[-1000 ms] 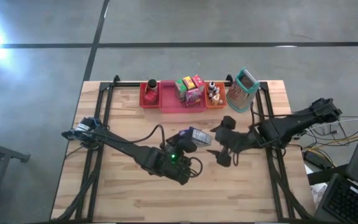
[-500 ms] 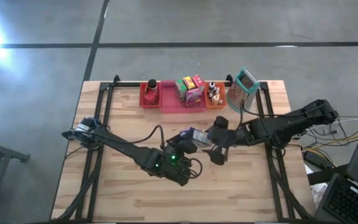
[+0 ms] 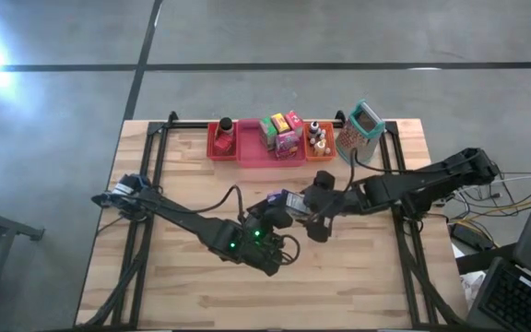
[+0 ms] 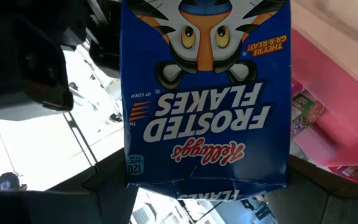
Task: Pick & Place Kitchen Items
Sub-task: Put the blue cereal box into the pink bin
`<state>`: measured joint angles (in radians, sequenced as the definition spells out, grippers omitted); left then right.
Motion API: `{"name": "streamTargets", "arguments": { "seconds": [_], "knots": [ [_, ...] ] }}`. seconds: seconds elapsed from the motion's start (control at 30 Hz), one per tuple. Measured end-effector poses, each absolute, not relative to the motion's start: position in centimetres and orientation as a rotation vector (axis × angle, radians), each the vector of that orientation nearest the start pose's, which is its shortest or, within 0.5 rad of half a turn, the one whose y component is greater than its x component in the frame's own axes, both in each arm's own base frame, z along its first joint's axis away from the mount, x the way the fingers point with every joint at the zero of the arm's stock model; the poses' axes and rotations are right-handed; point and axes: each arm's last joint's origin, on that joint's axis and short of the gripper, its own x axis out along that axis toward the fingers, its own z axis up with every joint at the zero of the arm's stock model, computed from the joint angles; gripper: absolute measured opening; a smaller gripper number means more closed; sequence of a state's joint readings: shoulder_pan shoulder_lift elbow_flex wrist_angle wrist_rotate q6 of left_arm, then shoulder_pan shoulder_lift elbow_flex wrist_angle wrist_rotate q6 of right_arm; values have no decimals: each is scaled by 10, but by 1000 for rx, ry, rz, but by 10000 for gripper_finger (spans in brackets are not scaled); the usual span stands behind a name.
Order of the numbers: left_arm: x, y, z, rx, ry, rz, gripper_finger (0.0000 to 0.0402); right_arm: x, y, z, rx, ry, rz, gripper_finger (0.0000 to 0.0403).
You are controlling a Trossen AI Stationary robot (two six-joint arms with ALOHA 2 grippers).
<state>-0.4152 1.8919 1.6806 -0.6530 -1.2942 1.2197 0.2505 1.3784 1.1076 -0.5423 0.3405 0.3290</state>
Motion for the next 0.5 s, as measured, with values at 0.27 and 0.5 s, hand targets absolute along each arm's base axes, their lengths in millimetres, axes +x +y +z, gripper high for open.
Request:
{"name": "streamTargets", "arguments": {
  "seconds": [0.27, 0.5],
  "knots": [
    [381, -138, 304, 1762, 1080, 390, 294, 285, 57, 281, 73, 762, -229, 387],
    [382, -137, 304, 1753, 1077, 395, 294, 287, 55, 279, 68, 768, -232, 312]
  ]
}}
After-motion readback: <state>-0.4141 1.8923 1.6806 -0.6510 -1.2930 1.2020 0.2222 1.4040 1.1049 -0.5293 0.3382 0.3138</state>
